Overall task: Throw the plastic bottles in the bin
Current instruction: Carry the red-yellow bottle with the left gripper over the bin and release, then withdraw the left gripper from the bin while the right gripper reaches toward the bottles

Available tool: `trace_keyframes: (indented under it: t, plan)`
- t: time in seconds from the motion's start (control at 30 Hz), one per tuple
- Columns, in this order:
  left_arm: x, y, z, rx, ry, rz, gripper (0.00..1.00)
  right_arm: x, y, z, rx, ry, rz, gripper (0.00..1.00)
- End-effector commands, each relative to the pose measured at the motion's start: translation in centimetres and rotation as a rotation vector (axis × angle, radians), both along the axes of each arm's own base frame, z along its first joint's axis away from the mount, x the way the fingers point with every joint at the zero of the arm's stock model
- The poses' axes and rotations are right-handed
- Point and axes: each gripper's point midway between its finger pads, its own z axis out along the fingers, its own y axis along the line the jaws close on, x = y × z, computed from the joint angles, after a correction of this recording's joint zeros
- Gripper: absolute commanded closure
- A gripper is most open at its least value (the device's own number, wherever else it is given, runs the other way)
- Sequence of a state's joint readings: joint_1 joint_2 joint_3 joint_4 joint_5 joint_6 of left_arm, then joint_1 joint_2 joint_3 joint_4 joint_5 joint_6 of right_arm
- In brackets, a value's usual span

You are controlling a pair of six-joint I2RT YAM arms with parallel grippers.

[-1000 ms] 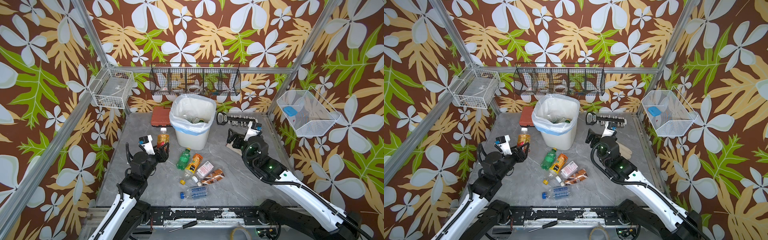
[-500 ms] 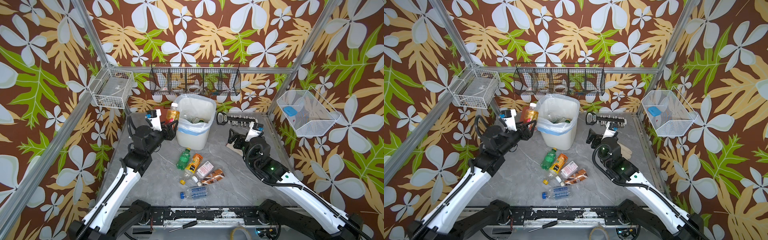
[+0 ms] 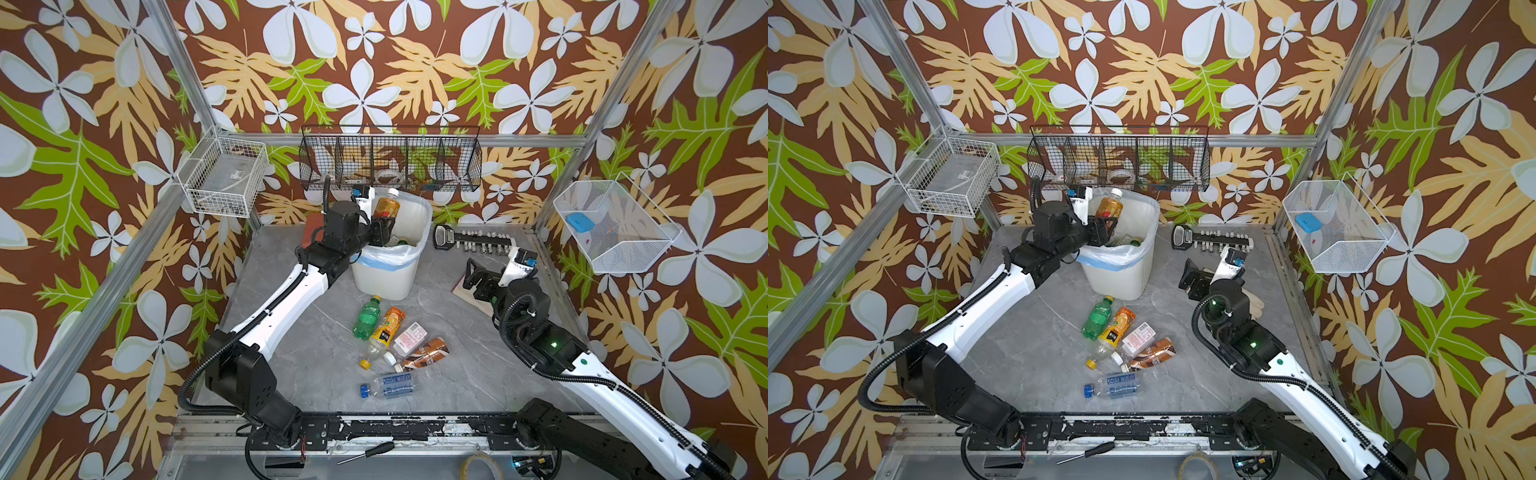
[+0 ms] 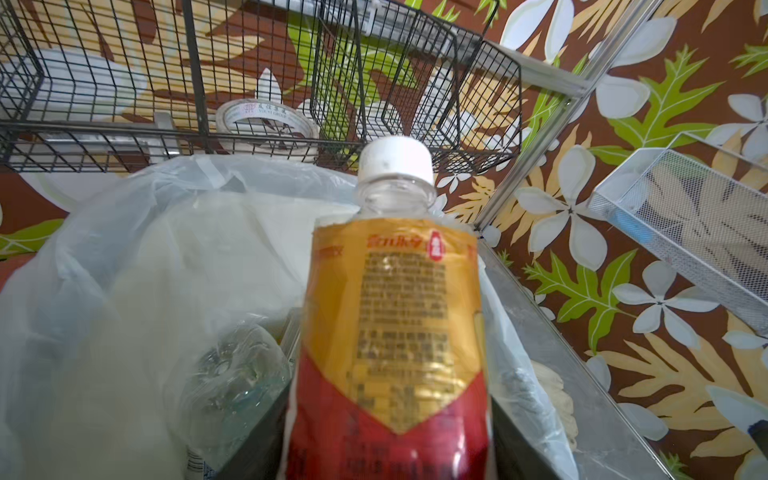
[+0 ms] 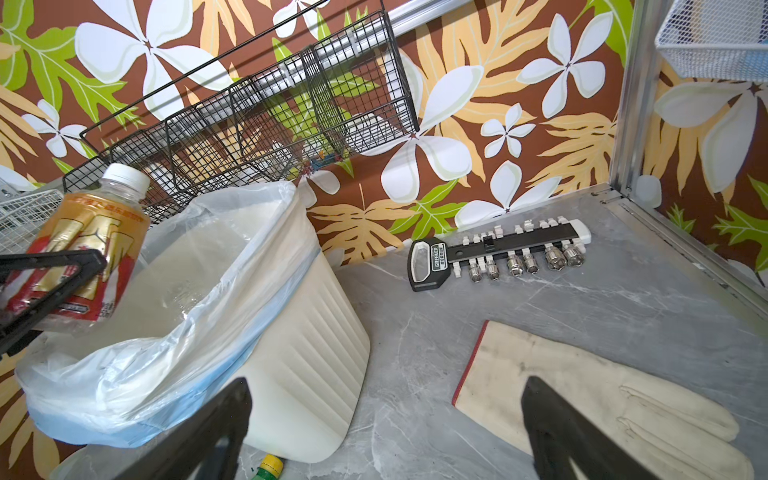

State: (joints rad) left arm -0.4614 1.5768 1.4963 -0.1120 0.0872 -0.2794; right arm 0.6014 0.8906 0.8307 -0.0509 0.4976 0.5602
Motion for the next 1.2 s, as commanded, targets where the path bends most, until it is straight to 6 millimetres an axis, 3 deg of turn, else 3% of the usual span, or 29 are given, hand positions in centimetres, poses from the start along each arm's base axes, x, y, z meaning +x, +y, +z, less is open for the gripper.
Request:
trace_keyframes:
  t: [0.0, 0.2, 0.3, 0.43, 0.6, 0.7, 0.8, 0.9, 1.0, 1.1, 1.17]
  plan:
    - [0.5, 0.1, -0.1, 0.016, -0.004, 0.015, 0.44, -0.1, -0.5, -0.1, -0.009, -0.004, -0.022, 0.0]
    - [0.8, -0.5, -0.6, 0.006, 0.015, 0.001, 0.4, 0.1, -0.4, 0.2, -0.024, -0.002, -0.022, 0.0]
    - [0.6, -0.6, -0.1, -0.002, 0.007, -0.01, 0.12, 0.1, -0.3, -0.1, -0.017, 0.0, -0.019, 0.0]
    - [-0.2, -0.2, 2.1, -0.021, -0.042, -0.015, 0.0, 0.1, -0.3, -0.2, -0.021, 0.005, -0.02, 0.0]
    - [-2.8, 1.2, 6.3, -0.077, -0.169, -0.008, 0.0, 0.1, -0.1, -0.6, -0.004, 0.009, -0.01, 0.0]
    - [-5.7, 3.3, 7.1, -0.114, -0.249, 0.027, 0.0, 0.3, 0.4, -1.1, 0.016, 0.018, 0.007, 0.0]
    - [-9.2, 6.0, 4.3, -0.16, -0.284, 0.081, 0.0, 0.7, 1.4, -2.2, 0.02, 0.061, 0.042, 0.0]
    - [-12.0, 8.4, -1.8, -0.162, -0.243, 0.135, 0.0, 0.8, 2.0, -4.0, 0.035, 0.112, 0.056, 0.0]
    - [-13.5, 10.2, -6.4, -0.147, -0.15, 0.195, 0.0, 0.7, 2.3, -5.3, 0.054, 0.145, 0.07, 0.0]
    - [-14.3, 10.9, -8.8, -0.136, -0.096, 0.215, 0.0, 0.7, 2.7, -6.3, 0.058, 0.19, 0.081, 0.0]
    - [-14.4, 11.3, -9.0, -0.136, -0.093, 0.236, 0.0, 0.6, 3.3, -7.3, 0.061, 0.23, 0.103, 0.0]
